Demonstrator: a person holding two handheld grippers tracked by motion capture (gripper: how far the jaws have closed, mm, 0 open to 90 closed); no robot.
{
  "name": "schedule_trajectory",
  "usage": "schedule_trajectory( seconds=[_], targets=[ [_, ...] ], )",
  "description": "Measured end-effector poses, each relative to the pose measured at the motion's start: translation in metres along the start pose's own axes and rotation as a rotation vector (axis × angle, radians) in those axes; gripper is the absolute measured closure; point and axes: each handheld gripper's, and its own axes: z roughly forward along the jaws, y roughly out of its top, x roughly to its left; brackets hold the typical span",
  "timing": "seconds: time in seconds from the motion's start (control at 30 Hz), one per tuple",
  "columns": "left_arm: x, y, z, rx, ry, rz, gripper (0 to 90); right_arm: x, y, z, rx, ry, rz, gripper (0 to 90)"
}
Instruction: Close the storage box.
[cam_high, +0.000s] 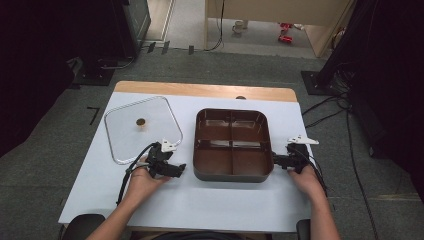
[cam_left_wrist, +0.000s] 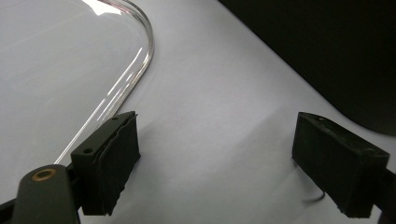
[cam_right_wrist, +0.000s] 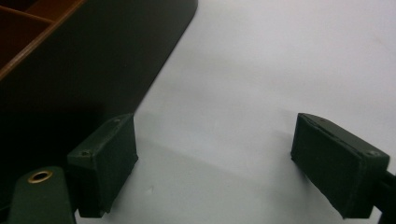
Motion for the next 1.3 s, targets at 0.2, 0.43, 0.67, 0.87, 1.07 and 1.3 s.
schedule_trajectory(
  seconds=[0.2, 0.43, 0.67, 0.87, 1.07, 1.3],
  targets=[
    [0.001, 0.004, -0.003, 0.04, -0.038, 0.021, 15.9, 0.0, 0.0, 0.0, 0.0, 0.0, 0.0, 14.0],
    [0.0, 0.008, -0.009, 0.03, -0.091, 0.002, 16.0, 0.0, 0.0, 0.0, 0.0, 0.0, 0.0, 13.9],
    [0.002, 0.01, -0.018, 0.013, -0.117, 0.024, 24.8, 0.0, 0.0, 0.0, -0.001, 0.002, 0.0, 13.8],
    [0.006, 0.011, -0.024, 0.001, -0.115, 0.025, 25.7, 0.0, 0.0, 0.0, 0.0, 0.006, 0.003, 13.5],
    [0.013, 0.012, -0.031, -0.013, -0.101, 0.02, 29.2, 0.0, 0.0, 0.0, 0.0, 0.006, 0.004, 13.5],
    [0.02, 0.014, -0.035, -0.034, -0.083, 0.01, 30.1, -0.001, 0.0, 0.0, 0.0, 0.006, 0.002, 13.5]
  ],
)
